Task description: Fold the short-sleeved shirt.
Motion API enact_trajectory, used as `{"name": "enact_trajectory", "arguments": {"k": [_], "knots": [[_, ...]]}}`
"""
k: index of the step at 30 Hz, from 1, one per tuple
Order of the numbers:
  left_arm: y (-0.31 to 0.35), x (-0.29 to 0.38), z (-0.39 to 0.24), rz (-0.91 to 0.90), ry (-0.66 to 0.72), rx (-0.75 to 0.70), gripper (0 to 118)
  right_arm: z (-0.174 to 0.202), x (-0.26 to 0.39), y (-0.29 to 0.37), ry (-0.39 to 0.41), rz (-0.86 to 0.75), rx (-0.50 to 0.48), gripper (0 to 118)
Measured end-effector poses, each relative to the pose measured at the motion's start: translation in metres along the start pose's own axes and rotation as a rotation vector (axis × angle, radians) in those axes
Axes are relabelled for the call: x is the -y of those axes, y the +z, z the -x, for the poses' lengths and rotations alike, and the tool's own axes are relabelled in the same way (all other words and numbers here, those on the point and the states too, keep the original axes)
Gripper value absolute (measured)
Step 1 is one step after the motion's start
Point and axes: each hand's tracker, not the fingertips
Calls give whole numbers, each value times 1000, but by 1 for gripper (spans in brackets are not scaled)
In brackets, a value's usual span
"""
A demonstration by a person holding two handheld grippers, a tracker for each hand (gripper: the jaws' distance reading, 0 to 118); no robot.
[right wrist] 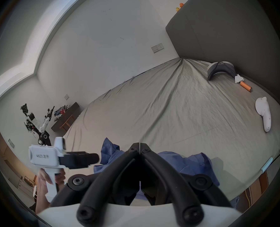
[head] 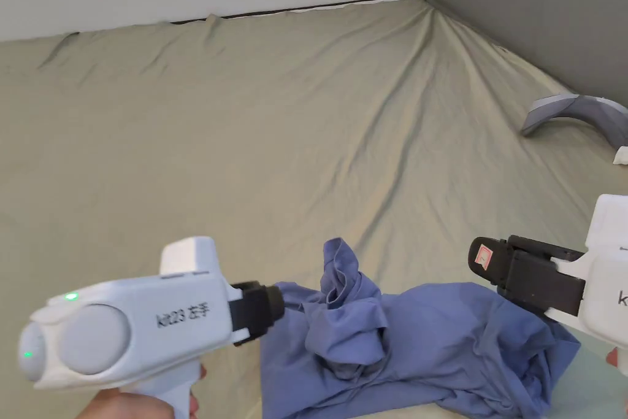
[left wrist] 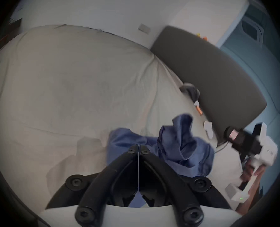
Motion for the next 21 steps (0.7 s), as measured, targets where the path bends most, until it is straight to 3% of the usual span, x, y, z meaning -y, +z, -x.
{"name": "enact_trajectory", "arguments": {"k": [5, 9, 11, 14, 16, 19, 21], "knots": [[-43, 4, -46, 90, 12, 136, 0, 0, 0, 5, 9, 7, 5, 0], [-65, 2, -87, 132, -35, 303, 0, -4, 1, 6, 74, 40, 118, 0], [-93, 6, -99, 186, -41, 340, 0, -6, 3, 5, 73, 42, 128, 0], [-133, 17, -98, 296, -47, 220, 0, -13, 6, 5, 35, 46, 108, 0], [-118, 10, -92, 254, 49, 293, 0, -13, 7, 8, 39, 50, 106, 0], [-65, -4, -76, 165, 26, 307, 1, -16, 6, 11, 50, 49, 114, 0], [-24, -12, -51, 34, 38, 274, 18, -18, 6, 11, 37, 35, 120, 0]]}}
